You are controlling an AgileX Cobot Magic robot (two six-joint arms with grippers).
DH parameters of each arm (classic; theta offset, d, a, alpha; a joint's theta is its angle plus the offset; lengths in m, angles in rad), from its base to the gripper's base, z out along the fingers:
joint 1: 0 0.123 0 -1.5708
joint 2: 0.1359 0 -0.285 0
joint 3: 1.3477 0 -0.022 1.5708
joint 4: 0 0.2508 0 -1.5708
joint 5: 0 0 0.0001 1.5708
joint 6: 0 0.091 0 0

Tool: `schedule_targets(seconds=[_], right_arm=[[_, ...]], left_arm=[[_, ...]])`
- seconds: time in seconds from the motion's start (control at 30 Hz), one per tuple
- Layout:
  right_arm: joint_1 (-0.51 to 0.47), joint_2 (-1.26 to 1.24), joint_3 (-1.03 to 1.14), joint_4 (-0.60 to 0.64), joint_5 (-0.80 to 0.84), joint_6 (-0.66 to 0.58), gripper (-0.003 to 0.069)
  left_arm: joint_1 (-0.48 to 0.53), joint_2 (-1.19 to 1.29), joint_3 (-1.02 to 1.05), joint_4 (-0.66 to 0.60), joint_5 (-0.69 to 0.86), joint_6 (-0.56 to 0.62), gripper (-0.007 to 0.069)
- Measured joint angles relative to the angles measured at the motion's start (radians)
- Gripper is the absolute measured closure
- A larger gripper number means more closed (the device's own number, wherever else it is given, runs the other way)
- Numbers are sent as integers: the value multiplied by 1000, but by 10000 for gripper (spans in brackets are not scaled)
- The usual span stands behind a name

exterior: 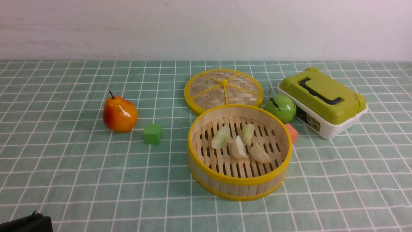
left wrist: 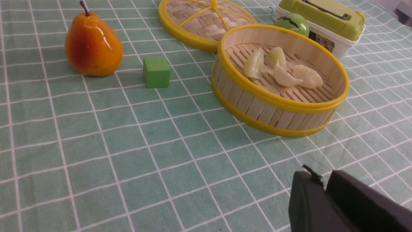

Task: Put the dumplings into the steamer on the table with the blue tablecloth.

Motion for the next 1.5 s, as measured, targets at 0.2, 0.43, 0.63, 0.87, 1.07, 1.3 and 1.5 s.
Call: schedule_targets(seconds=[0.2,0.43,0.63,0.87,1.07,1.3,1.5], right_arm=[[0,0,0,0,0,0,641],[0,0,0,0,0,0,637],[0,0,0,0,0,0,629],[0,0,0,0,0,0,620],[0,0,0,0,0,0,615],[0,0,0,0,0,0,615],[0,0,0,0,0,0,606]], left_arm=[[0,0,0,0,0,0,534],[0,0,0,0,0,0,531],[0,0,55,25,-33,-7,524],[12,0,86,67,-189,-36,639],[232,-6,245,-36,-431,-33,638],[469,-88,367,-34,-619,-15,638],[604,-214,373,-35,-445,85,638]])
